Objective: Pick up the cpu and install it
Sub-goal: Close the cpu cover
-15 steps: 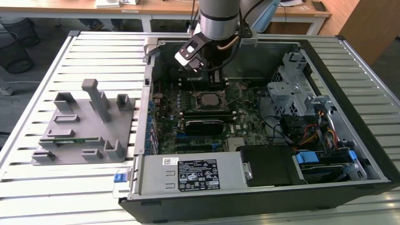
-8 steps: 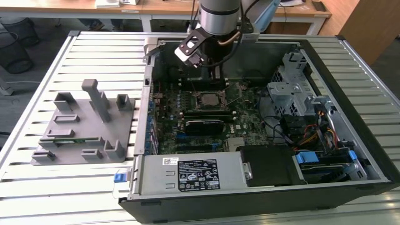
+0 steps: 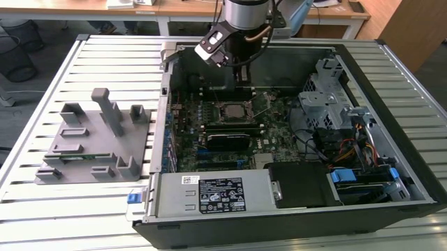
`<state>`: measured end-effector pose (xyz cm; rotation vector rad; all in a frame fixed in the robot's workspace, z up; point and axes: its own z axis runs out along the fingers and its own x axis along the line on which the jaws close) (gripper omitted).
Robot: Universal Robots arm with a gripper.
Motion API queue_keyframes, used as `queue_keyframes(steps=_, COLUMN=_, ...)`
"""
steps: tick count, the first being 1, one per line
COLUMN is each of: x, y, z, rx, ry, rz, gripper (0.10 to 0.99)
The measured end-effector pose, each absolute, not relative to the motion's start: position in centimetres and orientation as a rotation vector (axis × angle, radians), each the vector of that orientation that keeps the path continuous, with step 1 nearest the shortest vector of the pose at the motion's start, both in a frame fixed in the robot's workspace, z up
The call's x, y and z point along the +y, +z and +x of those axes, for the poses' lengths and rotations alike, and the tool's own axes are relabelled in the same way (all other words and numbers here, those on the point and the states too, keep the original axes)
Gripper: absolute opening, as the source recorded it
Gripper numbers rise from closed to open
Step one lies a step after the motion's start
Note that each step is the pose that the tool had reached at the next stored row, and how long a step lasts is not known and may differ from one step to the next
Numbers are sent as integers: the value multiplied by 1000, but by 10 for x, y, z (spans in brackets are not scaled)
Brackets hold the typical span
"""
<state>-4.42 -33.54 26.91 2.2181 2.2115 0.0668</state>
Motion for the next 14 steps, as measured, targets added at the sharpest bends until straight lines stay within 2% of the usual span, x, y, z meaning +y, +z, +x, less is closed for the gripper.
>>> queue_keyframes(steps=7, x=-335, y=293, z=-44, rx=2213, ry=70, rz=2219, gripper=106)
queue_keyframes(steps=14, x=-342, y=294, z=-42, rx=2216, ry=72, rz=2223, gripper=106)
